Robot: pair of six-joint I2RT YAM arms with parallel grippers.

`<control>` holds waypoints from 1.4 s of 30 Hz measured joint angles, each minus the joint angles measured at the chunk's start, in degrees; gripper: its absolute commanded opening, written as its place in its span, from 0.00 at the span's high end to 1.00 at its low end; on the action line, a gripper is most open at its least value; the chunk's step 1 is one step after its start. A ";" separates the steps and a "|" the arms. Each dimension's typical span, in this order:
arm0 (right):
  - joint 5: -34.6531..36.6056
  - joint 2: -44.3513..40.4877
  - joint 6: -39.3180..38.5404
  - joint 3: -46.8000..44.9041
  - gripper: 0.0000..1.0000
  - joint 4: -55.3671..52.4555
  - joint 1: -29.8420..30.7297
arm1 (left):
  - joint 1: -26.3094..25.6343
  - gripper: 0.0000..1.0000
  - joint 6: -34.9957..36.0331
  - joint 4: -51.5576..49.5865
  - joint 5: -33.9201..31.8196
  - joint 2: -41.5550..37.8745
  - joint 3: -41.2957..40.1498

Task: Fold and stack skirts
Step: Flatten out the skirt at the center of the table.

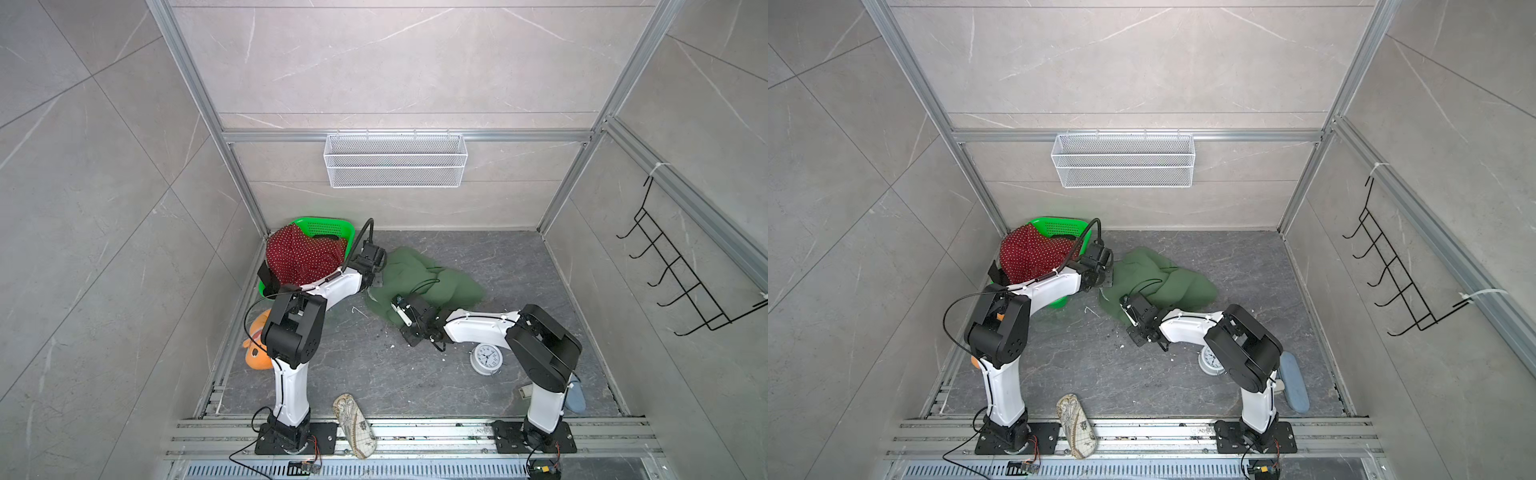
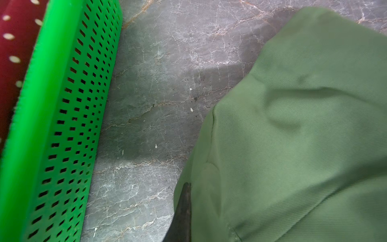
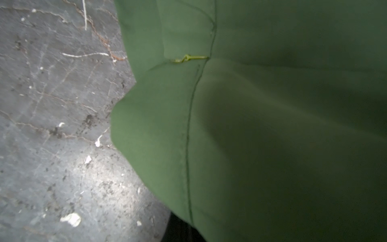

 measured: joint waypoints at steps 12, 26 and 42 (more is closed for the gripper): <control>2.62 -20.83 -1.90 1.33 1.00 -13.55 -7.04 | 1.53 1.00 0.48 -9.07 5.22 -5.99 11.19; 5.22 -33.77 -4.81 24.24 1.00 -31.21 -7.23 | 1.66 1.00 -1.05 -21.27 10.51 -19.23 30.67; 13.57 -32.59 -5.68 37.79 1.00 -36.94 -8.28 | 1.75 1.00 -1.66 -25.27 18.32 -16.15 47.17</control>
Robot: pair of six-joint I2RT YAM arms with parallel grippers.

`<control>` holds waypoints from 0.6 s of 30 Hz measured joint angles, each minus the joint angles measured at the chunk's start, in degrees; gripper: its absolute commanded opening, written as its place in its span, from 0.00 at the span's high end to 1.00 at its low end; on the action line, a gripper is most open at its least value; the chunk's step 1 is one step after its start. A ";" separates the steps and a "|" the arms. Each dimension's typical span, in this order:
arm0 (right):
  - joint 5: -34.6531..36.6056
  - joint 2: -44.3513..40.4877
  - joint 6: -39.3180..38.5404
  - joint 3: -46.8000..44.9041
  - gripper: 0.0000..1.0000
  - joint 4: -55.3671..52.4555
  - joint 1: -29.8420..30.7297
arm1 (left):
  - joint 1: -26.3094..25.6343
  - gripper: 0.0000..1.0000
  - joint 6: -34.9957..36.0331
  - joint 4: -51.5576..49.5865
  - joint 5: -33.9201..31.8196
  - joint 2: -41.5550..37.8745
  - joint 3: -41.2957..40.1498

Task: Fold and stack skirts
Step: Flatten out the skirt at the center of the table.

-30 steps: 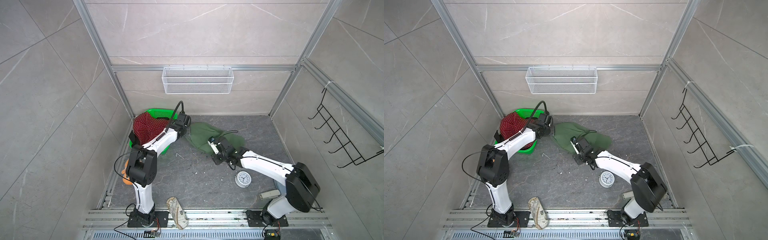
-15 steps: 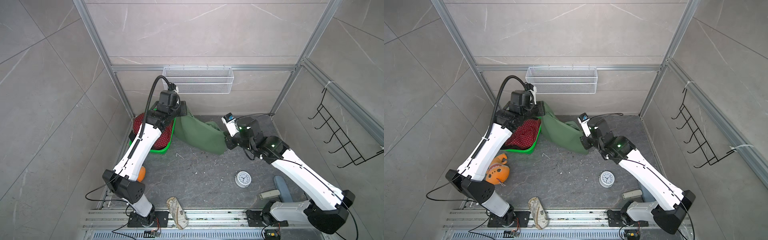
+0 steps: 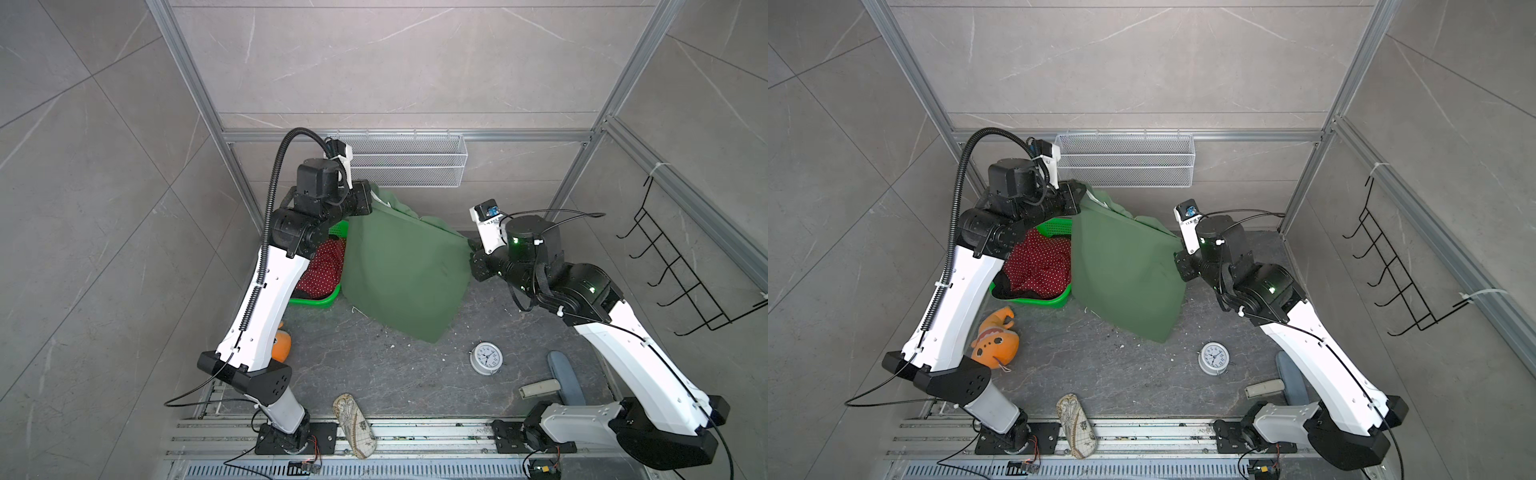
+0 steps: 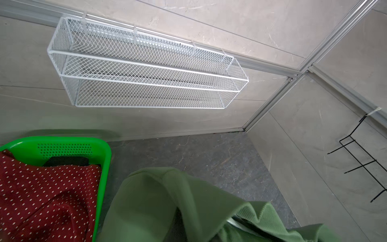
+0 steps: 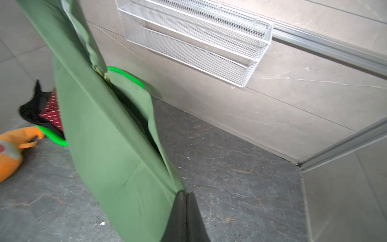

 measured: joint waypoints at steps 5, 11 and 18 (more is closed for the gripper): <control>1.36 4.46 -0.20 0.02 1.00 0.70 -5.05 | 0.92 1.00 -1.70 4.07 3.54 7.17 0.59; 1.46 9.03 -0.20 0.52 1.00 3.93 -11.21 | 1.60 1.00 -2.80 9.75 8.48 18.32 1.86; 1.44 13.99 -1.29 4.85 1.00 9.90 -15.21 | 2.21 1.00 -2.43 19.30 11.54 22.91 2.21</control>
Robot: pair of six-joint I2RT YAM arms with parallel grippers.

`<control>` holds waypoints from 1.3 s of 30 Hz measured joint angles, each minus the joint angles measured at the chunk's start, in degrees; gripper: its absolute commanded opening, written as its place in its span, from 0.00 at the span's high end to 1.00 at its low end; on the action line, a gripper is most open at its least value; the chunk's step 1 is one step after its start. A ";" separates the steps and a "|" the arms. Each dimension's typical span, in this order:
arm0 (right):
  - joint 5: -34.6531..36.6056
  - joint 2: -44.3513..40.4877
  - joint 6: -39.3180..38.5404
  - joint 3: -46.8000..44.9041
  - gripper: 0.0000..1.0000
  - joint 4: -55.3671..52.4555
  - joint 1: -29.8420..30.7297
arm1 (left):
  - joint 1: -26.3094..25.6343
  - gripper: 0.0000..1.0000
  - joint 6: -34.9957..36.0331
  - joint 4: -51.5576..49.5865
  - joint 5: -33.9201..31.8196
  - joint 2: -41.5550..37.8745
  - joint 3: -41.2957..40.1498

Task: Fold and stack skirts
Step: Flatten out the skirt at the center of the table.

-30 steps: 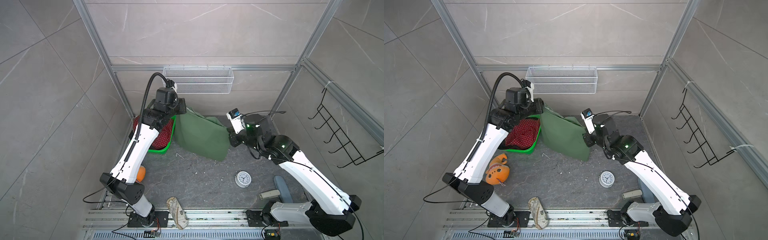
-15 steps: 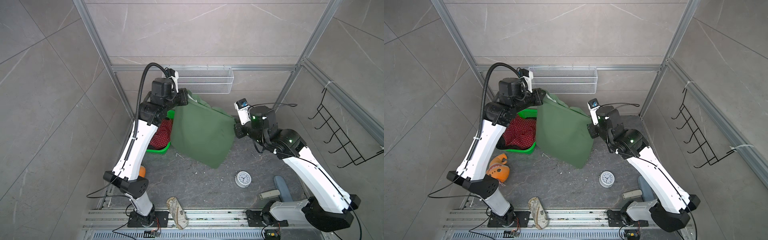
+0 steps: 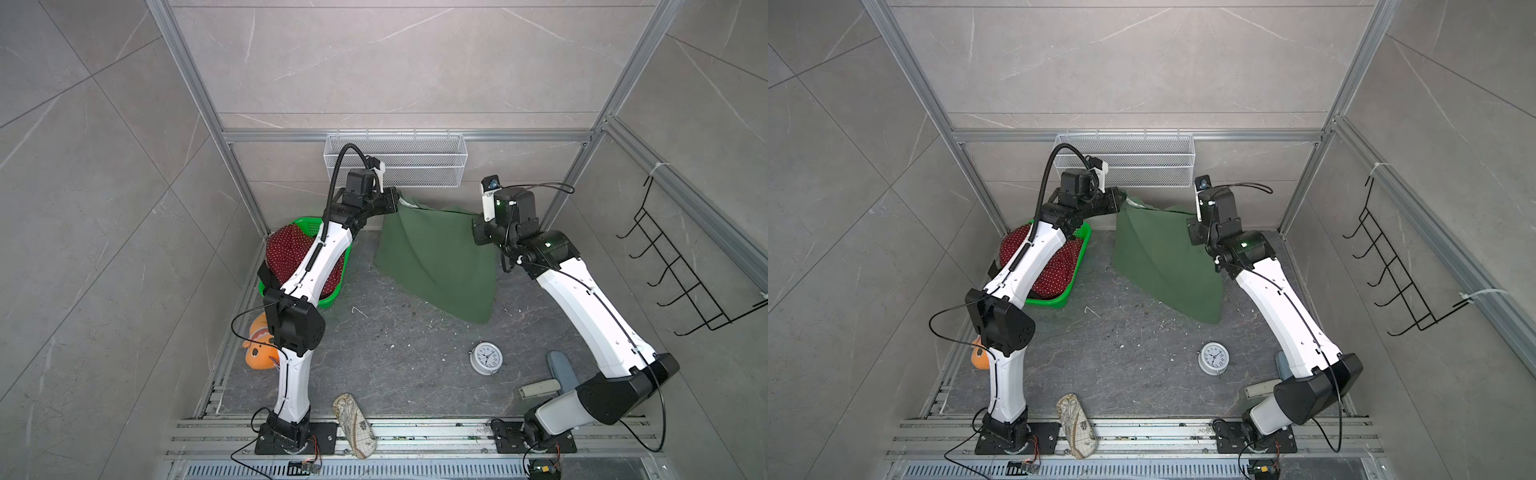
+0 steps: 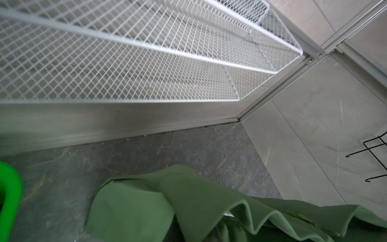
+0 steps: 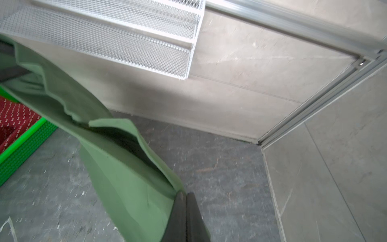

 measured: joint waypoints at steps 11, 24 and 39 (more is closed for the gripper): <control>-6.45 -2.99 -5.16 -5.66 1.00 11.23 -1.77 | 1.07 1.00 6.21 16.68 1.01 -9.31 -16.04; -28.20 -20.09 1.18 -43.65 1.00 10.91 -1.68 | -2.16 1.00 3.58 18.05 -1.55 -29.07 -60.61; -37.99 -17.33 15.15 -55.34 1.00 6.97 3.13 | -7.74 1.00 0.68 4.79 -8.07 -28.04 -69.44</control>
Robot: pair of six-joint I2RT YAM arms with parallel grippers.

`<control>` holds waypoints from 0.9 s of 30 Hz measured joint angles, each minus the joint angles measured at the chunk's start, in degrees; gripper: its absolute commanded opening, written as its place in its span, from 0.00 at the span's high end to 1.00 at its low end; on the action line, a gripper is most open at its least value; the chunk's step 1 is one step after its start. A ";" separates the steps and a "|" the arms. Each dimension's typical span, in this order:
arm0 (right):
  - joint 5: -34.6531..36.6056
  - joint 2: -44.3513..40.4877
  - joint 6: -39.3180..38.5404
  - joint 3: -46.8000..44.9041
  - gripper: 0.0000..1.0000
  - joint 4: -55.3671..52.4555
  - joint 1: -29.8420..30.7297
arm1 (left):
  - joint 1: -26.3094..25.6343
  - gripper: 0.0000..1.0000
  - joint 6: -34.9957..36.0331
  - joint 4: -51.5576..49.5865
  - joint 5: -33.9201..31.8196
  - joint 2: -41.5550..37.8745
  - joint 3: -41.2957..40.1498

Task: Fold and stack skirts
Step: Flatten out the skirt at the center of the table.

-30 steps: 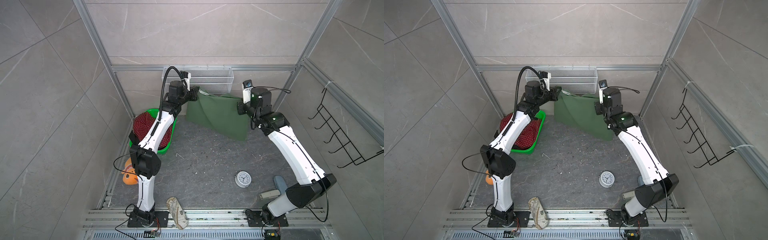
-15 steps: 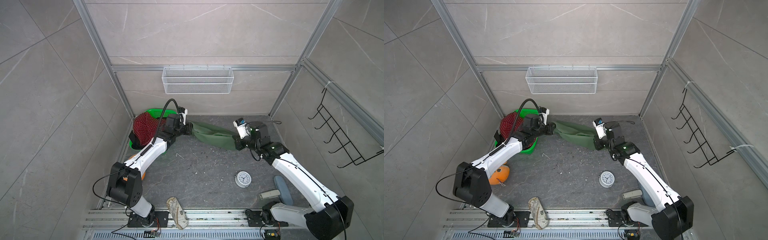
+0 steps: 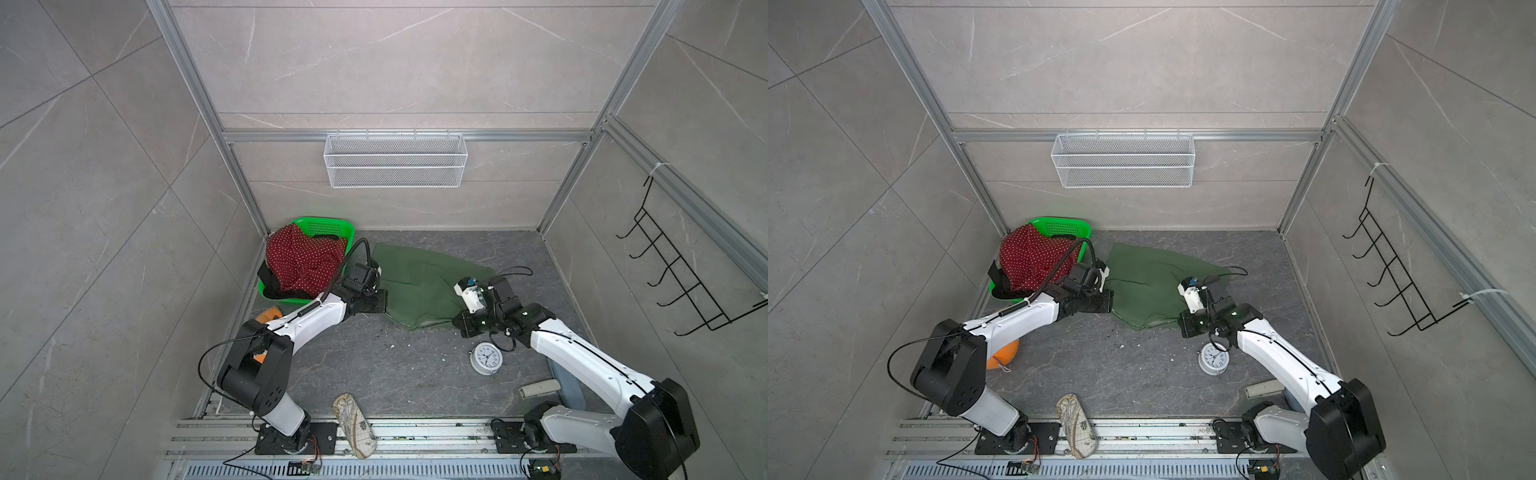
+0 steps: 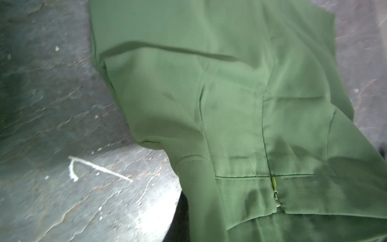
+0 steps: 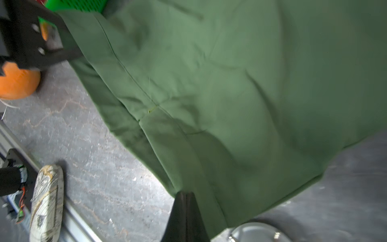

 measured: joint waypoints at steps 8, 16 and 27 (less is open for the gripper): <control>-2.67 2.56 4.35 -2.32 1.00 -3.54 3.56 | -1.11 1.00 0.94 -6.23 -1.46 0.31 0.79; -5.40 5.66 5.35 -2.54 0.67 -5.79 5.33 | -1.70 0.21 2.93 -8.41 -1.42 0.11 0.74; -0.55 1.77 5.95 0.50 0.42 -7.52 5.33 | -1.70 0.00 4.76 -7.58 -1.51 -8.87 -1.64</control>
